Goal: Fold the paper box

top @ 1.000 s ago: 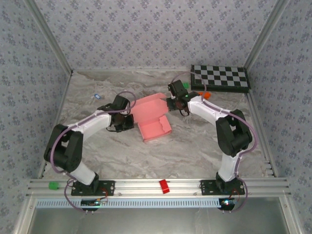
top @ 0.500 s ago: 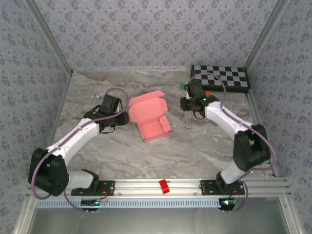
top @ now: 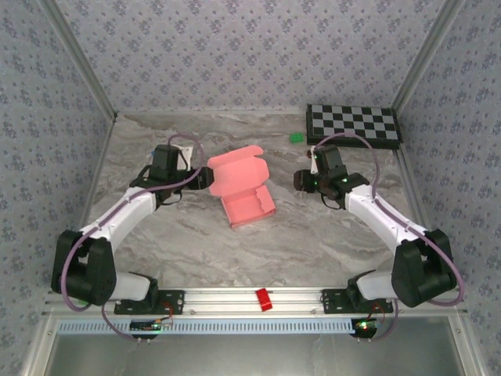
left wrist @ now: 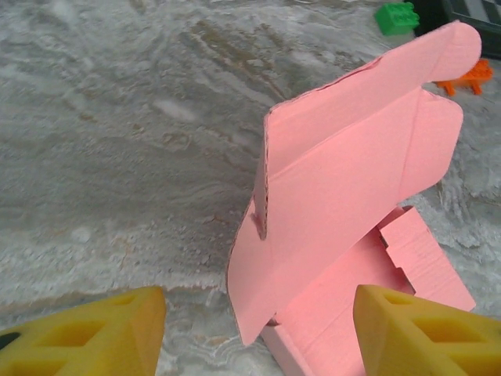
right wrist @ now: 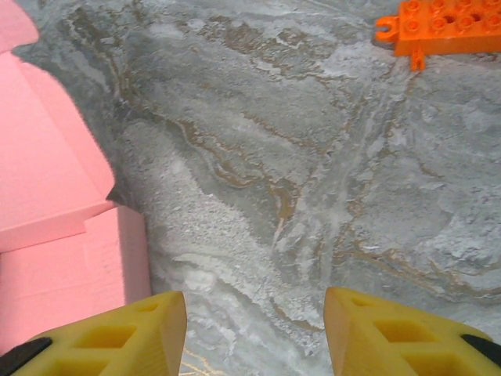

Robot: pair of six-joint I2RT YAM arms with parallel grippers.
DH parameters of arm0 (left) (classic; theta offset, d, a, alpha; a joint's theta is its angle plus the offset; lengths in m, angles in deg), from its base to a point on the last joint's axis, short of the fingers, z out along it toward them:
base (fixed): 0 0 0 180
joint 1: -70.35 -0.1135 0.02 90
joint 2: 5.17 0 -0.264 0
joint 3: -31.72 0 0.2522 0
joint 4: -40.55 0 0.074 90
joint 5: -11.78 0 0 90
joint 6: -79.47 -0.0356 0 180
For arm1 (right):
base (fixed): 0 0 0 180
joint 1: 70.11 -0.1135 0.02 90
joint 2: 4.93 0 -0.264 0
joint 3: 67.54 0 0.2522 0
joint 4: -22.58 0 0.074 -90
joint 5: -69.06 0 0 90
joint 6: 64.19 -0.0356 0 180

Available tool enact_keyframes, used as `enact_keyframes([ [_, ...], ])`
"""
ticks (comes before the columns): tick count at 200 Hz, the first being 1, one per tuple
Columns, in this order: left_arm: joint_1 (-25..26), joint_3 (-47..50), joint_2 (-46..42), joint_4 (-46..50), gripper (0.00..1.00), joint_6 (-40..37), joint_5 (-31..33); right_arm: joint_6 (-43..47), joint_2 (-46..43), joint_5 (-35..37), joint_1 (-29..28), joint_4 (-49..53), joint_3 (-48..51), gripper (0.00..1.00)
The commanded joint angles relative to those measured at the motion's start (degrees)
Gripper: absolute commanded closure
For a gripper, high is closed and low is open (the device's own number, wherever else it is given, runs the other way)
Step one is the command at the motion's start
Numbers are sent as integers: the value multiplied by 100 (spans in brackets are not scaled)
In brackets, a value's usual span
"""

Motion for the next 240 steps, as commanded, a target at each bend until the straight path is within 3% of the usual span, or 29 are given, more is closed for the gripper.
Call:
enact_keyframes([
  [1,-208,223,195,-998,36,-448,-1032,-74,17,-636,27,247,-92,49],
  [59,-502,135,940,-1541,46,-246,-2069,-191,247,-1075,-65,10,-75,52],
  [117,-502,-18,1314,-1557,63,-172,-2240,-144,569,-1023,-214,88,-316,53],
  [170,-502,-96,1400,-1508,72,-210,-2176,-304,939,-987,-287,21,-491,56],
  [191,-493,-178,1420,-1391,88,-322,-2202,-377,1093,-961,-337,-53,-575,56],
  [240,-434,-334,1355,-1098,97,-607,-2147,-480,1564,-832,-574,-99,-894,55],
])
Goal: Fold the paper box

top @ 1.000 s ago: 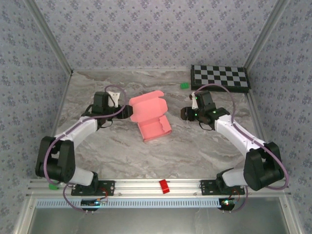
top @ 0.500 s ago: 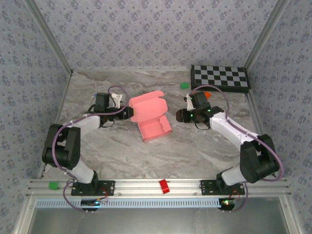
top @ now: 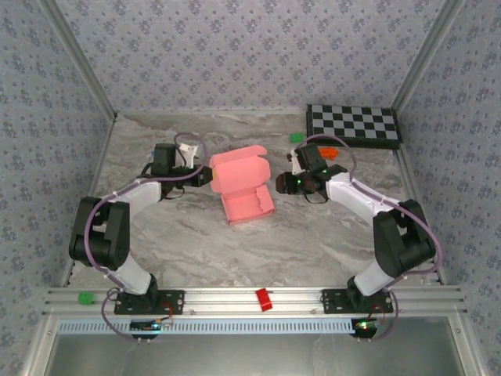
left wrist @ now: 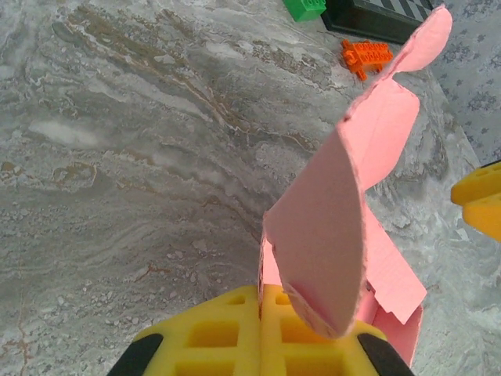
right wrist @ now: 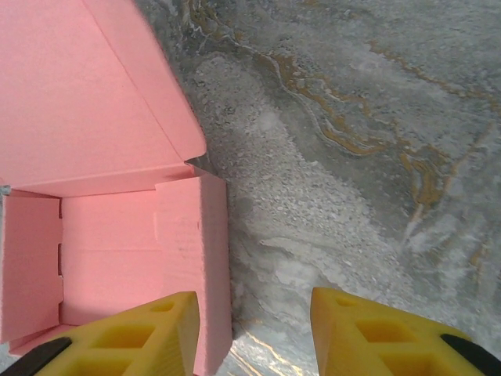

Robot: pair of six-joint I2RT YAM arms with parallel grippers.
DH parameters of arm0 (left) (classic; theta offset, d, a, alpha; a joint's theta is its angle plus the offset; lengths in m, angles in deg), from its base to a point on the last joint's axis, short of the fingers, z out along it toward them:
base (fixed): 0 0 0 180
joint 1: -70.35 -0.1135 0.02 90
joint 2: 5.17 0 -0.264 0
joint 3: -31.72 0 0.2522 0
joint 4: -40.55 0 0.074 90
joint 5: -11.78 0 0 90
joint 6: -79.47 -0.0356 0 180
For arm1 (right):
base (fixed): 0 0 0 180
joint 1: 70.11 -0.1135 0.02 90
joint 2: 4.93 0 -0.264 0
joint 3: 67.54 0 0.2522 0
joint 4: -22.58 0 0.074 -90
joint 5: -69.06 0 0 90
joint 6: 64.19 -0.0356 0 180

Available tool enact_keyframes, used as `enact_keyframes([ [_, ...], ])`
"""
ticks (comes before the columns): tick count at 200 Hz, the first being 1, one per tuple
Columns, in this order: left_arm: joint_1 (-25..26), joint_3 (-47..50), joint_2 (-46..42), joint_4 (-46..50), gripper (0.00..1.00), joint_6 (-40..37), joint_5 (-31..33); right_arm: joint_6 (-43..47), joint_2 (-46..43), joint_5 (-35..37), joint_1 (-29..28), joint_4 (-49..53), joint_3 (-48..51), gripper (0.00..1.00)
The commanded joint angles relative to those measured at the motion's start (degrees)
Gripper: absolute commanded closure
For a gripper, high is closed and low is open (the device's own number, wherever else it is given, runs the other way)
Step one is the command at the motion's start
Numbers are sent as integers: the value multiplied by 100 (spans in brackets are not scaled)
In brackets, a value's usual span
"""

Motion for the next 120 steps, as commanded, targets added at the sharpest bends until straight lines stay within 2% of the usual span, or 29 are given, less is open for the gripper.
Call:
enact_keyframes([
  [1,72,-225,-40,249,97,-284,-76,-112,214,94,-149,-29,-273,55],
  [25,137,-320,-132,473,100,-408,105,-102,384,242,-297,-68,-385,52],
  [94,236,-405,-293,662,100,-348,379,47,786,699,-569,-203,-485,47],
  [120,262,-380,-385,655,100,-243,538,49,877,629,-630,-241,-490,45],
])
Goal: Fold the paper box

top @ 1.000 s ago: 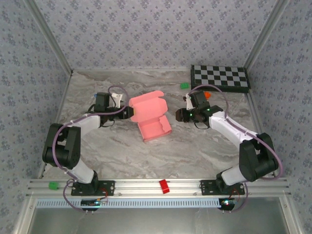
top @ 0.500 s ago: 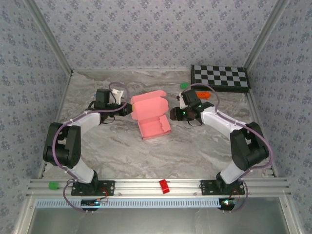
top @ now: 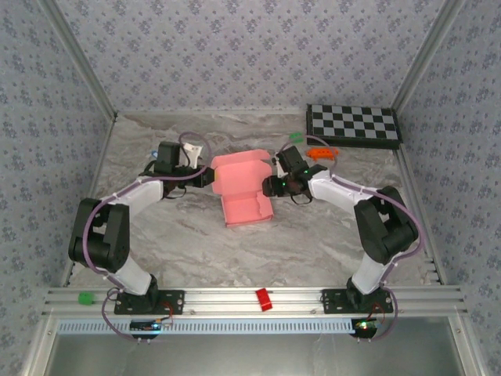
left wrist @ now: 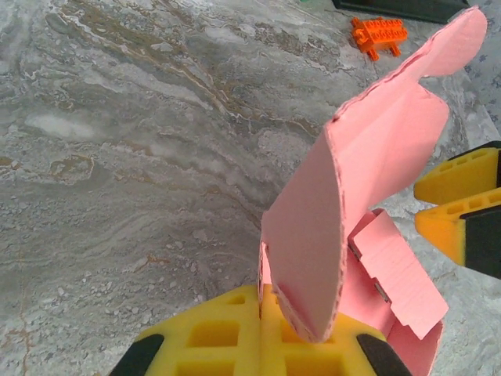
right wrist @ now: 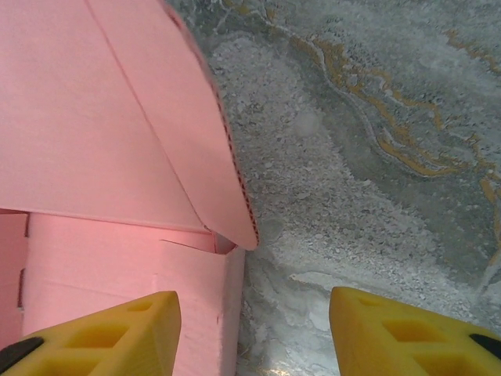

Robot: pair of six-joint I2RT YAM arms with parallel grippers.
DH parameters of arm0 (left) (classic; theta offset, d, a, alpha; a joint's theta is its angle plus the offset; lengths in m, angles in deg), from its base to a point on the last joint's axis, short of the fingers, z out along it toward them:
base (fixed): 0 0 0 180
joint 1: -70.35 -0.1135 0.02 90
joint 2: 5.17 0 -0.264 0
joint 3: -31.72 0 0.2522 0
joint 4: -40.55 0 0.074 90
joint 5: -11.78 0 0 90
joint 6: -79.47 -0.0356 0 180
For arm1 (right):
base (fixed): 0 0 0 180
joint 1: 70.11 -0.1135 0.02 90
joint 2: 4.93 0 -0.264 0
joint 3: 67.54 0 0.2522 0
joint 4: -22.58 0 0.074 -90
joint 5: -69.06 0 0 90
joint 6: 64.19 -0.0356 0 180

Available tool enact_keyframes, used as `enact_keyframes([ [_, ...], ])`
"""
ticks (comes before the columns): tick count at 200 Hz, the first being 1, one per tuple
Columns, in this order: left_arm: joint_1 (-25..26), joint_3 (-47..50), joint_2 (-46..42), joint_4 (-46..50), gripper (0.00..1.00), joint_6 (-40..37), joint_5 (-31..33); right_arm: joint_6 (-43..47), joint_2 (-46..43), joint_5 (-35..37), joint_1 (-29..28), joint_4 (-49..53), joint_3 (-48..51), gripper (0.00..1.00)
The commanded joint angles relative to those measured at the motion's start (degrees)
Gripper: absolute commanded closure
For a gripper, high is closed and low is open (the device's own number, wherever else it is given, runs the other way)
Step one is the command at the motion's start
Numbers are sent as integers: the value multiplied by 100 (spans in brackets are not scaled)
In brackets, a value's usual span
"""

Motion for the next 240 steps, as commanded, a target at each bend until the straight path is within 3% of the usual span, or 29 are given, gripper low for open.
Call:
enact_keyframes([
  [1,44,-189,-280,96,100,39,171,81,104,110,-72,-30,-158,45],
  [161,79,-99,-433,91,100,213,238,79,674,312,-327,-478,-313,50],
  [240,85,-96,-428,140,100,168,264,203,926,953,-525,-233,-459,56],
])
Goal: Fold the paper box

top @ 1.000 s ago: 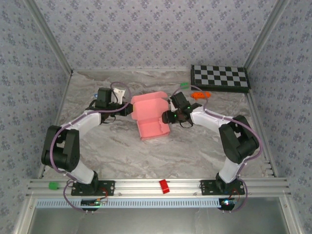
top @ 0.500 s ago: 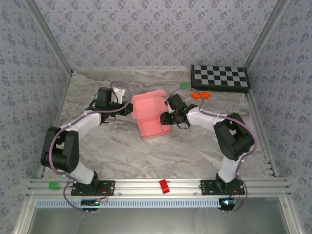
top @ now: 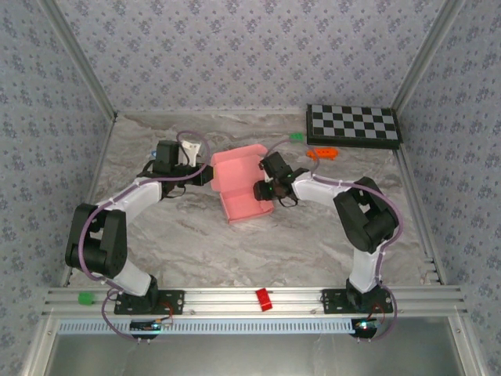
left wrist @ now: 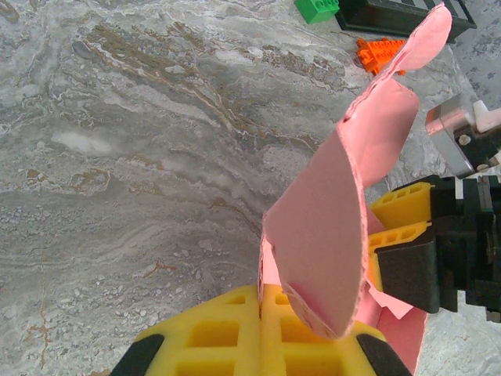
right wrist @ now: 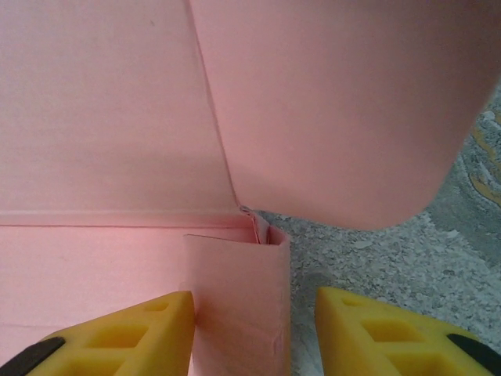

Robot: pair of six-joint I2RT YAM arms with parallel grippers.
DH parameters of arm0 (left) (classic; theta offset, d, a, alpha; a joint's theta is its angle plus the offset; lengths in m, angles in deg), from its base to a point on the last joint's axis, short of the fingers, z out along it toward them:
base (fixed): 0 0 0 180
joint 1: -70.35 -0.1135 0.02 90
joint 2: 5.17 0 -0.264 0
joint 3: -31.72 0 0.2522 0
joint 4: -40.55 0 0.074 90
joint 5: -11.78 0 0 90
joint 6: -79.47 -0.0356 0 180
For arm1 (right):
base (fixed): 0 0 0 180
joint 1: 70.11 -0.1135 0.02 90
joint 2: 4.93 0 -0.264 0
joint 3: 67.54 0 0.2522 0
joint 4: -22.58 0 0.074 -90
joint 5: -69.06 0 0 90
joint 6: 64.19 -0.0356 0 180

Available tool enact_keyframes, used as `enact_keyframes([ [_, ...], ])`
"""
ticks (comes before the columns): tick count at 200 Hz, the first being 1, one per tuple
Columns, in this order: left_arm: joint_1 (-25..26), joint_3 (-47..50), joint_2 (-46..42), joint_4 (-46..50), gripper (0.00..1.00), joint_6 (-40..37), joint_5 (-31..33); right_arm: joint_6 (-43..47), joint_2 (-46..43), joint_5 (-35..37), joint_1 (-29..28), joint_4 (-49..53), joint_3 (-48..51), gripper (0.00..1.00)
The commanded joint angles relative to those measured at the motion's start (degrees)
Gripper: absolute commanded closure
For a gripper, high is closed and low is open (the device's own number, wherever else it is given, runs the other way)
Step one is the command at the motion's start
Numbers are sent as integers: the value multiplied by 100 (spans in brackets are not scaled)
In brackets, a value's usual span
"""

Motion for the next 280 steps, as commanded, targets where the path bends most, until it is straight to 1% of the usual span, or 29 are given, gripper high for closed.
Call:
enact_keyframes([
  [1,36,-96,-189,118,100,16,-8,118,99,409,-73,222,-161,56],
  [45,35,-100,-168,131,100,15,-20,100,185,732,-125,330,-161,60],
  [49,38,-100,-165,127,100,6,-20,83,191,763,-137,343,-334,61],
  [67,33,-99,-149,135,100,6,-26,36,227,865,-155,378,-362,62],
  [124,35,-86,-139,127,100,15,-23,32,352,1067,-231,535,-416,72],
  [156,35,-93,-124,120,100,24,-29,8,365,1129,-271,576,-375,73],
  [166,36,-100,-114,125,100,24,-25,1,363,1138,-278,570,-351,76],
  [201,33,-82,-113,118,100,32,-21,1,367,1213,-292,592,-289,80],
  [213,33,-86,-113,118,100,32,-9,15,380,1227,-305,602,-276,84],
  [280,33,-104,-110,131,100,23,2,116,493,1526,-409,823,-293,85],
])
